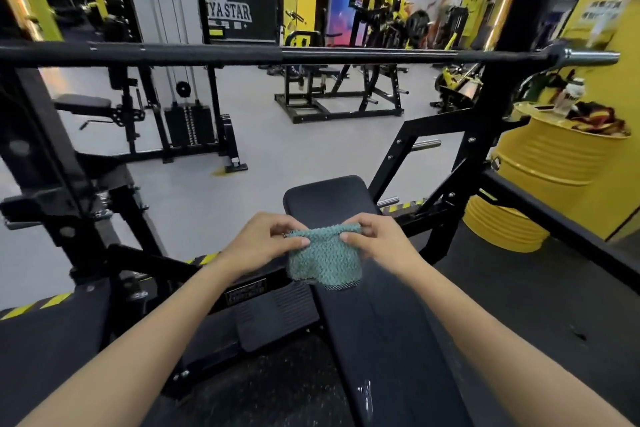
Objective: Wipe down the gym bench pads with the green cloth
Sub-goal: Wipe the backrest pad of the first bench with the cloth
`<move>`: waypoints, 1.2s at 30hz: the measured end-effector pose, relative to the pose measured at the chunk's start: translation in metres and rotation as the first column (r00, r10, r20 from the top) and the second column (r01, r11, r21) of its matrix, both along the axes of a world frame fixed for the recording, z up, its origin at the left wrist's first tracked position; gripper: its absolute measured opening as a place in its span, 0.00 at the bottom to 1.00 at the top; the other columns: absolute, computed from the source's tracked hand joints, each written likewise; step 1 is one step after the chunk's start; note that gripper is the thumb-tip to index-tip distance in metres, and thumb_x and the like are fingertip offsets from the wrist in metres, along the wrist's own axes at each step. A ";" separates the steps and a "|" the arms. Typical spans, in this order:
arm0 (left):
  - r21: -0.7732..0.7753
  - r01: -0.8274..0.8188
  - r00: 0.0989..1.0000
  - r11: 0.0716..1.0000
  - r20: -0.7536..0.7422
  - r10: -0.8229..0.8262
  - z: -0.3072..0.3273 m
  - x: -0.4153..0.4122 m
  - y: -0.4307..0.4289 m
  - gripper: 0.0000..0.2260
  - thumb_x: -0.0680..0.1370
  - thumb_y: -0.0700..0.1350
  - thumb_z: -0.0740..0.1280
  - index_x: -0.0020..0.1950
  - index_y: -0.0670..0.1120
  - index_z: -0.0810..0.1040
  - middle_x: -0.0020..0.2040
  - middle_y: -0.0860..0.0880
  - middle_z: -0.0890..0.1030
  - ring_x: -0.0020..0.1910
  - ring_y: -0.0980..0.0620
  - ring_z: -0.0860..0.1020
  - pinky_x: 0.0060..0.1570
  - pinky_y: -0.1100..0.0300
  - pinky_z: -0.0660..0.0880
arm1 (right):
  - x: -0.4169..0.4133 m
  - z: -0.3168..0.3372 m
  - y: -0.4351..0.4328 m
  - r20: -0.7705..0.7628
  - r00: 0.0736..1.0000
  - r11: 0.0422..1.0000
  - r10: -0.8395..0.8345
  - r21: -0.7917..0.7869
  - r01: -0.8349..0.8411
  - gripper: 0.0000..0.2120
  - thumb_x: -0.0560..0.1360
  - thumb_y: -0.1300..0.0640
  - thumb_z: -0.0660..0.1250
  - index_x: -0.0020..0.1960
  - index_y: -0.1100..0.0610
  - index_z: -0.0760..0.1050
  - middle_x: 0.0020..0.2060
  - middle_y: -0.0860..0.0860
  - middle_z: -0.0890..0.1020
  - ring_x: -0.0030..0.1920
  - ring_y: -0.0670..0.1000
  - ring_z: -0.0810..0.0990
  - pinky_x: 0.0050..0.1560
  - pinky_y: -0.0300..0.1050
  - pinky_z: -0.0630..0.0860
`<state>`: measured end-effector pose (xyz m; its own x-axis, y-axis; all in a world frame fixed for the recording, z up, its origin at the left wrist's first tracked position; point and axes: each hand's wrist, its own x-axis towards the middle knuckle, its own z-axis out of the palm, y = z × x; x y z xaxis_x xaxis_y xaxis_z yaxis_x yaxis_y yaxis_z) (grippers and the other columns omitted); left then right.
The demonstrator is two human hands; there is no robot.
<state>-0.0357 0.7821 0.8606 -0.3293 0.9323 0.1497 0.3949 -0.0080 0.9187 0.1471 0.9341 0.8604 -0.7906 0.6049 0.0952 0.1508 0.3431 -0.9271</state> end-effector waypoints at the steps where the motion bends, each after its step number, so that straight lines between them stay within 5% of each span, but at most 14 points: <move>1: -0.007 -0.012 1.000 1.000 0.003 0.012 -0.004 -0.007 0.010 0.07 0.75 0.36 0.73 0.43 0.49 0.84 0.38 0.55 0.85 0.38 0.61 0.81 0.43 0.68 0.76 | -0.008 -0.003 0.011 0.005 1.000 1.000 0.004 -0.002 -0.004 0.04 0.74 0.62 0.72 0.46 0.54 0.81 0.39 0.50 0.85 0.41 0.46 0.83 0.41 0.42 0.75; 8: -0.032 -0.072 0.994 0.997 0.082 0.074 -0.030 -0.047 0.082 0.06 0.75 0.36 0.73 0.45 0.48 0.84 0.40 0.54 0.86 0.41 0.59 0.82 0.45 0.67 0.76 | -0.055 -0.028 0.091 0.019 0.997 0.997 0.070 -0.039 -0.069 0.05 0.74 0.61 0.73 0.44 0.52 0.81 0.41 0.53 0.86 0.45 0.54 0.85 0.48 0.58 0.80; 16: -0.064 -0.178 0.975 0.982 0.122 0.184 -0.063 -0.081 0.139 0.04 0.76 0.36 0.72 0.48 0.44 0.84 0.44 0.52 0.85 0.43 0.60 0.82 0.49 0.67 0.77 | -0.103 -0.051 0.159 0.076 0.989 0.989 0.124 -0.087 -0.118 0.04 0.75 0.63 0.71 0.46 0.55 0.80 0.40 0.51 0.86 0.42 0.47 0.84 0.42 0.46 0.79; 23: -0.103 -0.231 0.963 0.967 0.116 0.243 -0.093 -0.115 0.160 0.04 0.76 0.38 0.73 0.49 0.44 0.84 0.46 0.50 0.86 0.45 0.57 0.83 0.52 0.65 0.78 | -0.144 -0.078 0.185 0.120 0.982 0.986 0.144 -0.097 -0.133 0.05 0.75 0.62 0.71 0.45 0.52 0.80 0.38 0.49 0.86 0.42 0.47 0.83 0.45 0.53 0.79; 29: -0.070 -0.320 0.946 0.945 -0.070 0.315 -0.105 -0.144 0.196 0.09 0.78 0.37 0.70 0.56 0.48 0.82 0.53 0.56 0.82 0.53 0.60 0.80 0.55 0.69 0.73 | -0.197 -0.091 0.221 0.172 0.985 1.000 0.028 0.004 -0.029 0.04 0.74 0.60 0.72 0.46 0.51 0.81 0.44 0.51 0.86 0.50 0.54 0.84 0.51 0.56 0.80; 31: -0.069 -0.370 0.918 0.926 -0.180 0.354 -0.110 -0.149 0.207 0.15 0.79 0.37 0.67 0.65 0.47 0.78 0.59 0.55 0.79 0.59 0.58 0.76 0.59 0.68 0.71 | -0.214 -0.097 0.231 0.230 0.971 0.991 -0.072 0.126 0.044 0.10 0.75 0.57 0.72 0.56 0.54 0.79 0.52 0.52 0.83 0.54 0.51 0.80 0.54 0.47 0.76; 34: -0.067 -0.378 0.891 0.924 -0.299 0.342 -0.121 -0.151 0.210 0.19 0.80 0.37 0.66 0.71 0.46 0.74 0.64 0.55 0.74 0.64 0.57 0.71 0.65 0.63 0.66 | -0.225 -0.108 0.232 0.308 0.944 0.977 -0.122 0.202 0.061 0.23 0.77 0.54 0.70 0.70 0.56 0.69 0.63 0.53 0.76 0.63 0.53 0.75 0.63 0.48 0.72; 36: -0.073 -0.371 0.883 0.926 -0.335 0.328 -0.134 -0.150 0.207 0.19 0.80 0.38 0.66 0.71 0.46 0.74 0.67 0.53 0.75 0.67 0.54 0.71 0.68 0.62 0.65 | -0.220 -0.120 0.226 0.294 0.949 0.957 -0.110 0.290 0.021 0.23 0.78 0.55 0.68 0.71 0.57 0.68 0.66 0.52 0.74 0.66 0.53 0.73 0.65 0.47 0.69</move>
